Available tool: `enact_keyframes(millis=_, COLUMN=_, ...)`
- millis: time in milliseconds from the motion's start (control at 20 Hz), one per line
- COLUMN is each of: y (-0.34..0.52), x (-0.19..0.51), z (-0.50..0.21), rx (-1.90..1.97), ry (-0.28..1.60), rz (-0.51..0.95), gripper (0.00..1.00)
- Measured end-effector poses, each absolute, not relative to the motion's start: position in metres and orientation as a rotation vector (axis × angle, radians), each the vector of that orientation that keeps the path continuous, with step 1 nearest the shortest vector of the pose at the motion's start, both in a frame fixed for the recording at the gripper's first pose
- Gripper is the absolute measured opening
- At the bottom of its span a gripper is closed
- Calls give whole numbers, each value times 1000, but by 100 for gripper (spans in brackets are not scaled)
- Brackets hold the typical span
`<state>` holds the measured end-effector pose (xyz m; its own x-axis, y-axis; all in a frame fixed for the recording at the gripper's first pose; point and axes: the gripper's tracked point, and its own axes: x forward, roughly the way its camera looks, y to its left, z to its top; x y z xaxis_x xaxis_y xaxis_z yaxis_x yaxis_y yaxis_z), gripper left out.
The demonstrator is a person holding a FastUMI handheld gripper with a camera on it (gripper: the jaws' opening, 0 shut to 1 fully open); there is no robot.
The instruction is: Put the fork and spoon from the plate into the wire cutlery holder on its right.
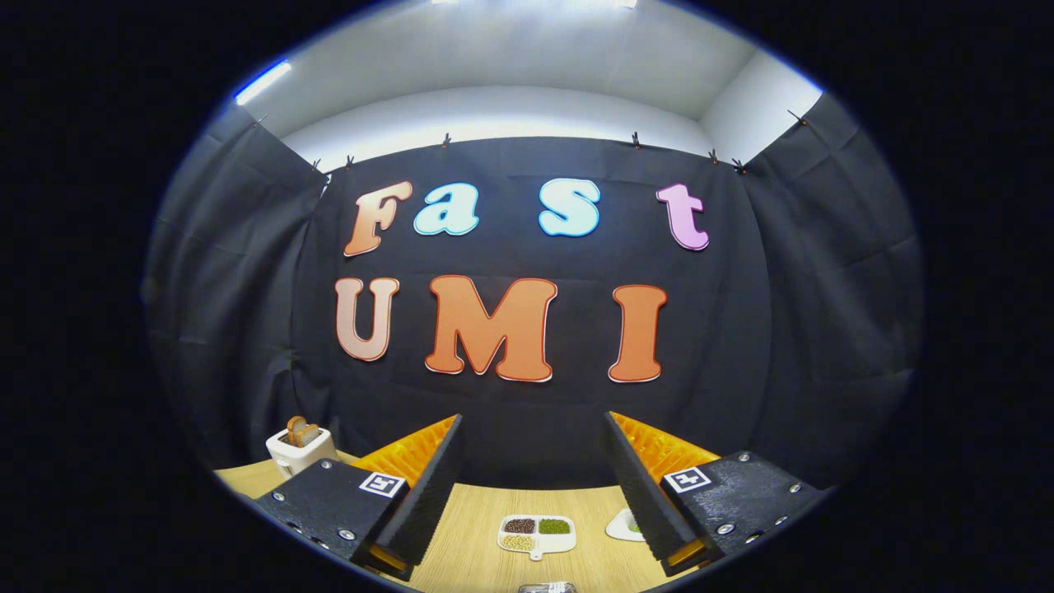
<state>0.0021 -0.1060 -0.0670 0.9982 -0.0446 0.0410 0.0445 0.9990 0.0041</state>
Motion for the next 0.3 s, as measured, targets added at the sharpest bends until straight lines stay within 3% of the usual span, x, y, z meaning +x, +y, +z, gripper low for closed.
enact_keyframes(millis=300, y=-104, x=11, z=-49, rx=38, ry=-86, rz=-35, gripper=98)
